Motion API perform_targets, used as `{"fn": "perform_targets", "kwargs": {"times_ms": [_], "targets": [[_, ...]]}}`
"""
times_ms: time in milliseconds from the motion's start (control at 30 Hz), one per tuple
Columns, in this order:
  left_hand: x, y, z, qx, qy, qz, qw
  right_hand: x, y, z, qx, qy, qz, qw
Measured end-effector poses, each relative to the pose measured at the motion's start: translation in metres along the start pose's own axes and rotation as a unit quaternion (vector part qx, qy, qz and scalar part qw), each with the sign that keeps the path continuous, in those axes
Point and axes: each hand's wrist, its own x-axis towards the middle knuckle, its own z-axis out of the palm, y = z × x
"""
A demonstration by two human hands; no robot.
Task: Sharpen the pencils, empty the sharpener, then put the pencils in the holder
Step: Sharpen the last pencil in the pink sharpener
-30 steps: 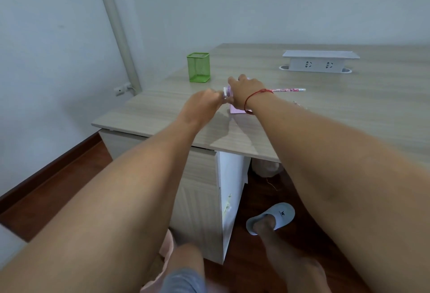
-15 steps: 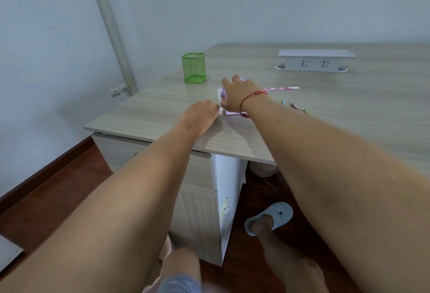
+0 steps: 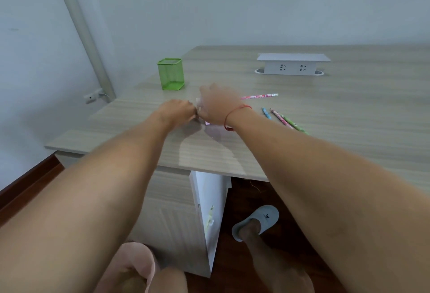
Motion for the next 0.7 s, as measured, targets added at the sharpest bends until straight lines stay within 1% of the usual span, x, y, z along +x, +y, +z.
{"fn": "perform_targets", "kwargs": {"times_ms": [67, 133, 200, 267, 400, 700], "targets": [[0.001, -0.006, 0.002, 0.011, 0.009, 0.011, 1.0, 0.001, 0.0, 0.0, 0.006, 0.006, 0.013, 1.0], [0.006, -0.014, 0.003, 0.001, 0.037, 0.0, 0.999, 0.0, 0.0, 0.001, 0.0, 0.016, 0.019, 1.0], [0.015, -0.022, -0.002, 0.033, 0.074, 0.006, 0.997, -0.001, -0.001, 0.002, 0.002, 0.03, 0.02, 0.999], [0.022, -0.031, -0.014, 0.045, 0.087, 0.012, 0.995, -0.001, -0.002, 0.002, 0.005, 0.038, 0.026, 0.999], [0.023, -0.036, -0.03, 0.025, 0.093, 0.0, 0.995, -0.002, -0.005, -0.004, -0.012, 0.027, 0.032, 0.999], [0.015, -0.016, -0.045, -0.074, 0.064, -0.084, 0.992, -0.002, -0.007, -0.01, -0.025, 0.005, 0.034, 0.999]]}}
